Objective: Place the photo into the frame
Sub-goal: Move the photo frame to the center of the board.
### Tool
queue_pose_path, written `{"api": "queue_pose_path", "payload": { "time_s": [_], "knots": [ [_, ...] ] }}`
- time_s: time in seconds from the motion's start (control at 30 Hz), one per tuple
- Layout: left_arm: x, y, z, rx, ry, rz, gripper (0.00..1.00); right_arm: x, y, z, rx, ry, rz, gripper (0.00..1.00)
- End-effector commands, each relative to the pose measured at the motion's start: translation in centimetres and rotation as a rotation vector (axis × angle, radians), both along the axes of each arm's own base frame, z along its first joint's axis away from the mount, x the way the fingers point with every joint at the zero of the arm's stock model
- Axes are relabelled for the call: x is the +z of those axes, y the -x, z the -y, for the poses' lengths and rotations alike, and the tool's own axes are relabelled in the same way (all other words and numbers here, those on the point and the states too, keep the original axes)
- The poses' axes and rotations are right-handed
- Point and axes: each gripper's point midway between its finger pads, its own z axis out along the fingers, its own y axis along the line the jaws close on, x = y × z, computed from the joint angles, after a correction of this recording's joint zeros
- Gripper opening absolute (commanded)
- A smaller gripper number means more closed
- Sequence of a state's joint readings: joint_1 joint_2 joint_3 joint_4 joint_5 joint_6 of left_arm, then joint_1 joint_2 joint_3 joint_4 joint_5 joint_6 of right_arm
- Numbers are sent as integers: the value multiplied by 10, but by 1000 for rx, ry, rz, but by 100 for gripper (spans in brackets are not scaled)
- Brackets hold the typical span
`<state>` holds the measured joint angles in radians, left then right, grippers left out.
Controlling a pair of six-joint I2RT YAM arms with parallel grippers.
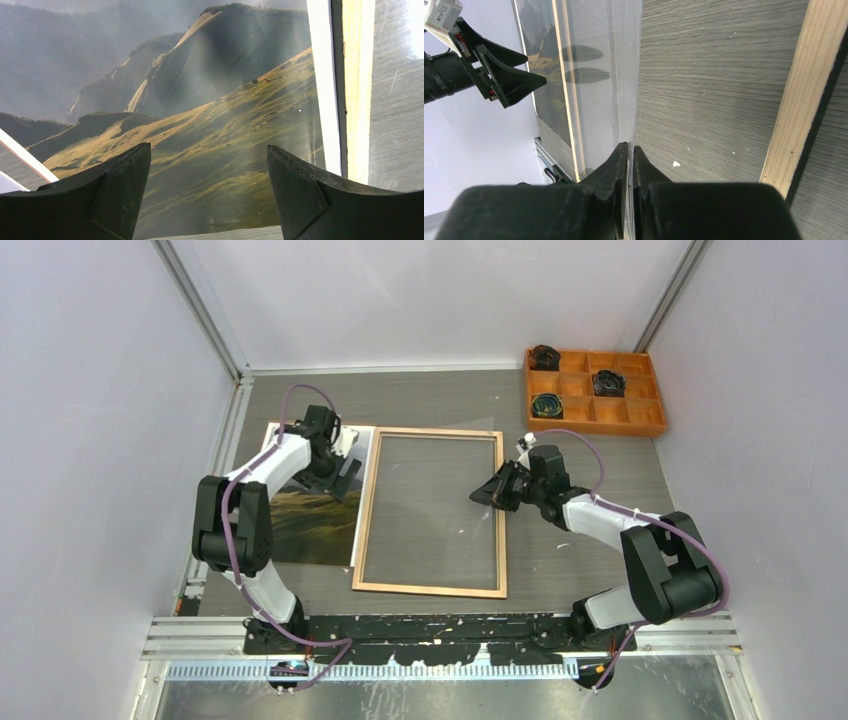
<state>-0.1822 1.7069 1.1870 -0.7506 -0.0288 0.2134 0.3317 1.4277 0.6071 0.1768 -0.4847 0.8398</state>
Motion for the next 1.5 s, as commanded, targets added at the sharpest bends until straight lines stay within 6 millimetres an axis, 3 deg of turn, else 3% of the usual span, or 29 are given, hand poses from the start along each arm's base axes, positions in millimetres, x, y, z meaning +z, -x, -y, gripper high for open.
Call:
{"api": "queue_pose_path", "payload": {
  "time_s": [0.0, 1.47],
  "knots": [
    [0, -6, 1, 0, -7, 26, 87, 4, -1, -1, 28, -15, 29, 11],
    [-2, -9, 9, -21, -28, 27, 87, -13, 10, 8, 13, -19, -13, 11]
  ]
}}
